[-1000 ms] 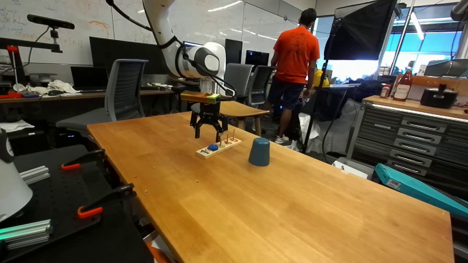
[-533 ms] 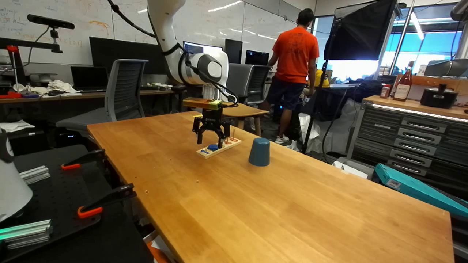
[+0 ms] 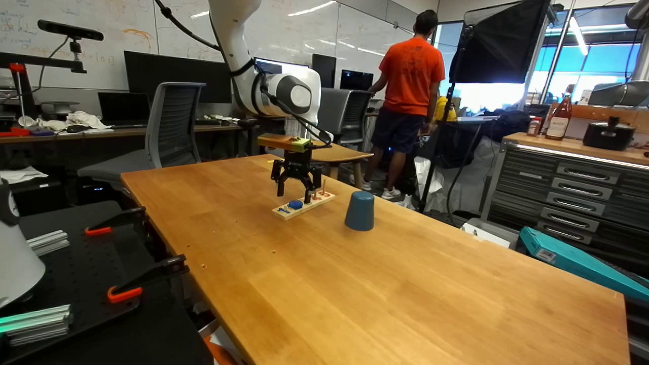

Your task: Remove the blue ring from the wooden stand

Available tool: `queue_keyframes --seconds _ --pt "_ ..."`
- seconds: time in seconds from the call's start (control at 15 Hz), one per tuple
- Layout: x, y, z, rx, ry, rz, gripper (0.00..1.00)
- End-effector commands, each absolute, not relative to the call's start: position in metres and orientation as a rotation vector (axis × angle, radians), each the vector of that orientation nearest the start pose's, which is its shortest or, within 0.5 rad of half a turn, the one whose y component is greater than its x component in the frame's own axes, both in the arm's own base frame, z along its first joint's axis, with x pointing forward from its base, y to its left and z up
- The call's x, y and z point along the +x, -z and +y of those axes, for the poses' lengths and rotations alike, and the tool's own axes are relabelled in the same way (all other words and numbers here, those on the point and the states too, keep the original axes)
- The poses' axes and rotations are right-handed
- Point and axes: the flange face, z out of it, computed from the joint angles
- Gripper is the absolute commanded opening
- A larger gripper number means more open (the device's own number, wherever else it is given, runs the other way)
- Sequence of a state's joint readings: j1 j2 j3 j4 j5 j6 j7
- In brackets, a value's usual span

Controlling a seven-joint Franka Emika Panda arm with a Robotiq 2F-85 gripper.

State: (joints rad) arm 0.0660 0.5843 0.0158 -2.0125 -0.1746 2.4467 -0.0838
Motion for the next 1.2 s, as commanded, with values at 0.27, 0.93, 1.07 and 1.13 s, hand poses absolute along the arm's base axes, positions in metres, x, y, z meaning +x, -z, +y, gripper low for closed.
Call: queue_keyframes --seconds 0.27,0.93,1.07,1.13 --pt "0.584 -0.143 0.055 -3.155 -0.228 -0.437 0.58" --pt "0.587 -0.145 0.039 -3.149 -0.237 -0.408 0.19" --pt "0.590 -0.157 0.035 -3.153 -0.223 -0.401 0.19" --pt "0.591 -0.162 0.029 -3.160 -0.214 -0.392 0.19"
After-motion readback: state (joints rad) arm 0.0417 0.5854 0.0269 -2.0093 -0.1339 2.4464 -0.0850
